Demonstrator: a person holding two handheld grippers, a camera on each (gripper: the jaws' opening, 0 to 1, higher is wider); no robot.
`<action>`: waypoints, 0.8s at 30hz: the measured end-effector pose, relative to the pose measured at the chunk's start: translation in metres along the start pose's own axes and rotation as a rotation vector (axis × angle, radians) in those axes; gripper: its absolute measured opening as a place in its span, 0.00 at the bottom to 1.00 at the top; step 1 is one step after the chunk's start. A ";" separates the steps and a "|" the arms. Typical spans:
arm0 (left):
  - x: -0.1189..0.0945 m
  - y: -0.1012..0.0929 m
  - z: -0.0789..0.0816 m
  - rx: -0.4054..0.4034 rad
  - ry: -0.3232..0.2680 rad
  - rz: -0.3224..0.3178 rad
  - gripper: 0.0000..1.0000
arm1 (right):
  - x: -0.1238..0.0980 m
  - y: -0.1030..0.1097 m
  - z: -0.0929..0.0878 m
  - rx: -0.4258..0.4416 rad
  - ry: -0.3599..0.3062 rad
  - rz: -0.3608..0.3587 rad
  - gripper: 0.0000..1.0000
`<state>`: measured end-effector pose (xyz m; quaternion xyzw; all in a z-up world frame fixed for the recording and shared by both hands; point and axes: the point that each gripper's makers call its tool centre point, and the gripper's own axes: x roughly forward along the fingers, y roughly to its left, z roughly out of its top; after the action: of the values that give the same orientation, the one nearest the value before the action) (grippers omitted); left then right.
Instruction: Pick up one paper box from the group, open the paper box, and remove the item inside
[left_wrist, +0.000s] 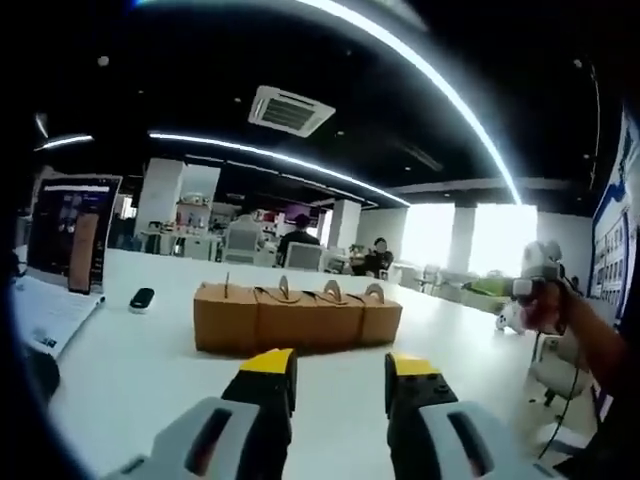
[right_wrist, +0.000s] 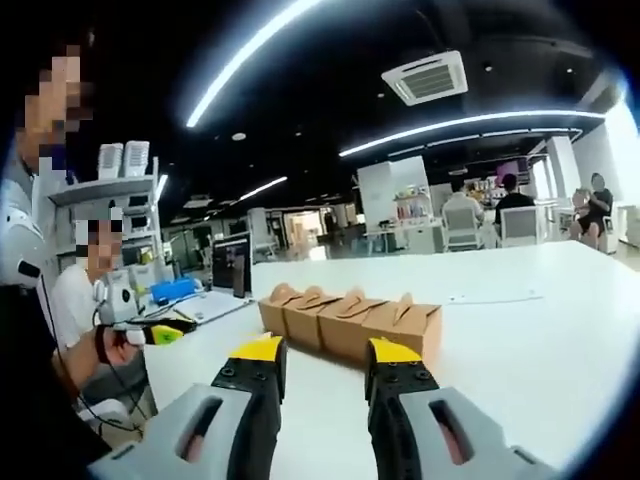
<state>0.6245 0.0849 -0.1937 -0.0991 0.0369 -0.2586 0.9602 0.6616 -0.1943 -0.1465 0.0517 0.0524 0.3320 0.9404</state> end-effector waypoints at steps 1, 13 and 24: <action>-0.003 -0.001 0.003 0.010 -0.014 -0.005 0.37 | -0.003 0.000 0.008 -0.015 -0.017 0.001 0.32; 0.000 0.004 -0.022 0.023 0.061 0.021 0.37 | 0.013 -0.019 -0.015 0.001 0.023 -0.037 0.33; -0.007 0.015 -0.022 0.009 0.044 0.057 0.37 | 0.071 -0.058 -0.013 0.090 0.016 -0.146 0.28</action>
<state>0.6229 0.0979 -0.2186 -0.0882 0.0595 -0.2335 0.9665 0.7514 -0.1939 -0.1715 0.0875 0.0783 0.2601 0.9584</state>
